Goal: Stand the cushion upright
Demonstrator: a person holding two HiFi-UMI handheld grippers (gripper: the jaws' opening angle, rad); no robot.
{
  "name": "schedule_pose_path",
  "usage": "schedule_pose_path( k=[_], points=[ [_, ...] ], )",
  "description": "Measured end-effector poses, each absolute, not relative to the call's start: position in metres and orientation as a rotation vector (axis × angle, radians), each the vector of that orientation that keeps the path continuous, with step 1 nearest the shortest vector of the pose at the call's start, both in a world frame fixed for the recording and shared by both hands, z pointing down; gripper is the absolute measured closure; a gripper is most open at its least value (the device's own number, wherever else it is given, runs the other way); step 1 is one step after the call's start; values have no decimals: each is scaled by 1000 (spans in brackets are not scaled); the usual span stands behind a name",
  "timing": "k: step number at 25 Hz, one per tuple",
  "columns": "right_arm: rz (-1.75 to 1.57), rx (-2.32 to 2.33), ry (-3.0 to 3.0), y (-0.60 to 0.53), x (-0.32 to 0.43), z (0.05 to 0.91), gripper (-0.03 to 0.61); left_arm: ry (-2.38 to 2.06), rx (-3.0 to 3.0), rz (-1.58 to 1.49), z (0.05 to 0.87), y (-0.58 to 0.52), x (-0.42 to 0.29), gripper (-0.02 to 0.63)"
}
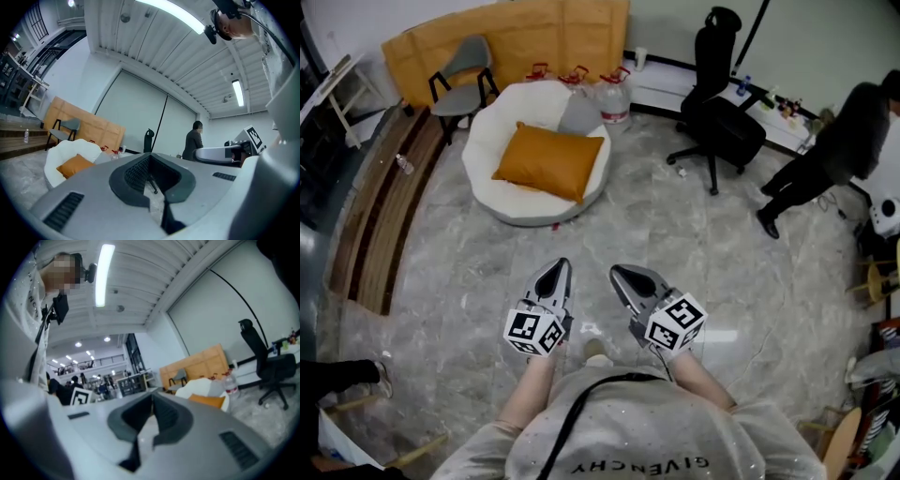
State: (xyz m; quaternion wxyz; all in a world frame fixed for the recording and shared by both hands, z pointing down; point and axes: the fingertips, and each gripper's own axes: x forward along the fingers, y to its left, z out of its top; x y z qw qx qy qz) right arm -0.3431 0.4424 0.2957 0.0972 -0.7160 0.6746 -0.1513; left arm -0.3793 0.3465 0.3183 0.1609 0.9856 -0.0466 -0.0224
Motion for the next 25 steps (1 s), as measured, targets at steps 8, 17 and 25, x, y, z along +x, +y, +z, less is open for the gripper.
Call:
schedule_pose_path(
  k=[8, 17, 25],
  points=[
    [-457, -2119, 1988, 427, -309, 296, 560, -112, 2799, -76, 313, 334, -343, 591],
    [-474, -2042, 2090, 376, -252, 312, 561, -234, 2757, -119, 319, 300, -292, 591],
    [-473, -1993, 2215, 328, -170, 320, 561, -355, 2735, -141, 325, 258, -209, 591]
  ],
)
